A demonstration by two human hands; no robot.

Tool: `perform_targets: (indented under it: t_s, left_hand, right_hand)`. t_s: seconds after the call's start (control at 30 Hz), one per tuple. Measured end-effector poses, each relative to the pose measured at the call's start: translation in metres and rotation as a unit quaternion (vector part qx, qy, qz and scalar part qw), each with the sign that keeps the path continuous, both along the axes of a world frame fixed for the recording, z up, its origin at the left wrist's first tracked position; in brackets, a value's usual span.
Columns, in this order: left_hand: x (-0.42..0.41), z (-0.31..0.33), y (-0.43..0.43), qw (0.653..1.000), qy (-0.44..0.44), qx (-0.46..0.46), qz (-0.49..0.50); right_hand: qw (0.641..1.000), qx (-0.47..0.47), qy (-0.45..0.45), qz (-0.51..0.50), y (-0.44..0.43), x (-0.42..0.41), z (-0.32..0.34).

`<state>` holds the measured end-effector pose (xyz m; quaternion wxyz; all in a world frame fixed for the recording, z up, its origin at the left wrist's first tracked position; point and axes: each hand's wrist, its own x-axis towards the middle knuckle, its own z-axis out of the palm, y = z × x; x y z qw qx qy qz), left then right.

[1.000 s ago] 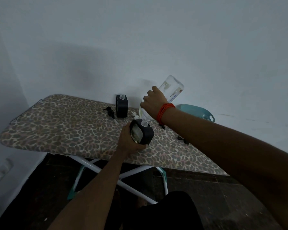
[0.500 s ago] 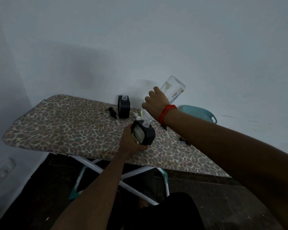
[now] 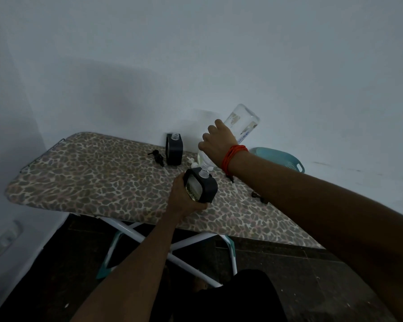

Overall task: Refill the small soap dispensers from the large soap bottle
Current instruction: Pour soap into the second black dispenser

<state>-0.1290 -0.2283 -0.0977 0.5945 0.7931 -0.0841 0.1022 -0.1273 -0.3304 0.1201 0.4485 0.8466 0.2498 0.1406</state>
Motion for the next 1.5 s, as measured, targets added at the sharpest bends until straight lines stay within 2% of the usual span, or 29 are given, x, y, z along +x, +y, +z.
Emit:
perform_targets:
  t_s: [1.13, 1.5]
  left_hand:
    - [0.001, -0.003, 0.001, 1.0, -0.009, 0.01, 0.003]
    - [0.002, -0.004, 0.001, 1.0, -0.005, 0.018, 0.007]
  right_hand:
    - [1.0, 0.002, 0.01, -0.011, 0.001, -0.002, -0.01]
    - [0.998, 0.054, 0.017, -0.017, -0.01, 0.001, -0.012]
